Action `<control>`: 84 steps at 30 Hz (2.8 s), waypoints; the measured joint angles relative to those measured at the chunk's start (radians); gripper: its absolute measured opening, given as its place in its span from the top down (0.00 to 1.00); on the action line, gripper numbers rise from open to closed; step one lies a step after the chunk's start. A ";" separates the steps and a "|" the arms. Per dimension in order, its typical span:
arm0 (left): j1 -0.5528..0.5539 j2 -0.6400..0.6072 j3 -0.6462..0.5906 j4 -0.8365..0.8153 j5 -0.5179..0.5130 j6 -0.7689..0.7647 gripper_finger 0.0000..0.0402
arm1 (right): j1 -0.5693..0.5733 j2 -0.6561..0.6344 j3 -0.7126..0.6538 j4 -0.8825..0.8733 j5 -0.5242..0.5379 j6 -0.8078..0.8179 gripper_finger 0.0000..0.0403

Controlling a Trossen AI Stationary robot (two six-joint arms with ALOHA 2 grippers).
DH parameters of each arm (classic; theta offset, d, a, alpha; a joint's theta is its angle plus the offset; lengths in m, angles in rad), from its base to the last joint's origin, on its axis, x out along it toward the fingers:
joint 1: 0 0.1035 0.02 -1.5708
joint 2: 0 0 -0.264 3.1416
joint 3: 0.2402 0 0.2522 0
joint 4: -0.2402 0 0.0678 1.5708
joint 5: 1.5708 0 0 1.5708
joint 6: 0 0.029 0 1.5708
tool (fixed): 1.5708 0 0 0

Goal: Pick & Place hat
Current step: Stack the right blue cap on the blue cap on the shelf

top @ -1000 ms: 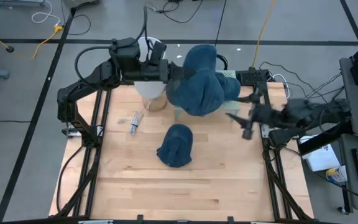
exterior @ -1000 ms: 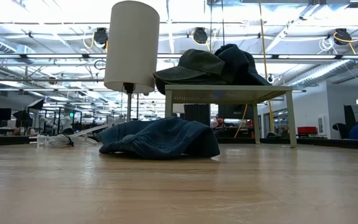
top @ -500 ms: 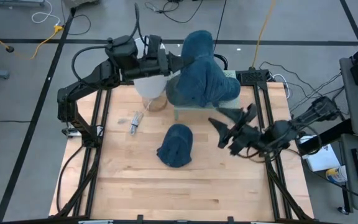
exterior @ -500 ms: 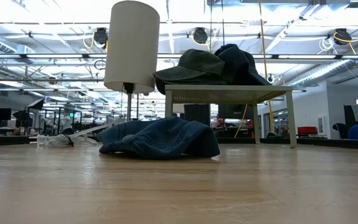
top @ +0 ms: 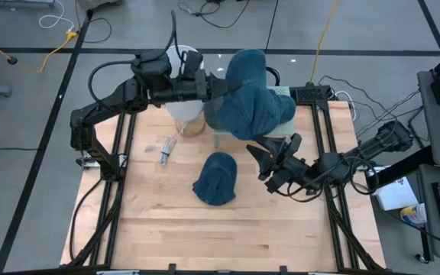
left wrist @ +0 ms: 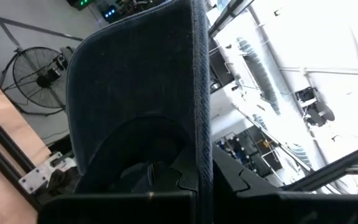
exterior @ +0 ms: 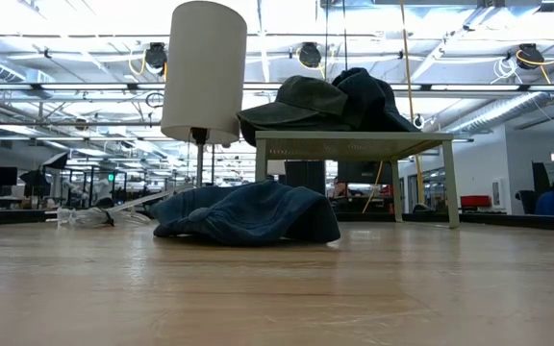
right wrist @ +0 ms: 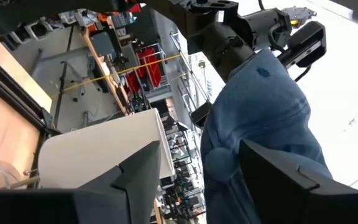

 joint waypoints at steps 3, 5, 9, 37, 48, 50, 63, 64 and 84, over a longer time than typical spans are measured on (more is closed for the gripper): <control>-0.004 0.000 0.000 -0.002 0.004 -0.003 0.98 | -0.001 -0.004 0.000 -0.002 -0.001 -0.006 0.49; -0.007 0.000 0.000 -0.002 0.010 -0.007 0.98 | -0.012 -0.005 0.000 -0.002 -0.002 -0.006 0.49; -0.016 0.000 0.000 -0.006 0.020 -0.013 0.98 | -0.032 -0.005 0.000 -0.003 -0.003 -0.018 0.49; 0.011 0.001 0.000 -0.050 -0.009 0.238 0.73 | 0.119 -0.059 0.059 0.154 0.064 0.008 0.99; 0.027 0.000 0.000 -0.144 0.135 0.533 0.43 | 0.157 -0.063 0.357 0.108 0.262 0.249 1.00; 0.028 0.000 0.000 -0.169 0.155 0.539 0.41 | 0.144 -0.064 0.402 0.108 0.262 0.263 1.00; 0.005 0.000 0.000 -0.251 0.213 0.441 0.36 | -0.070 -0.070 0.618 0.152 0.429 0.489 0.99; 0.002 0.000 0.000 -0.247 0.214 0.435 0.36 | -0.097 -0.069 0.618 0.152 0.438 0.500 0.99; -0.001 0.000 0.000 -0.091 0.440 0.163 0.35 | -0.601 0.016 0.399 -0.086 0.569 0.688 0.99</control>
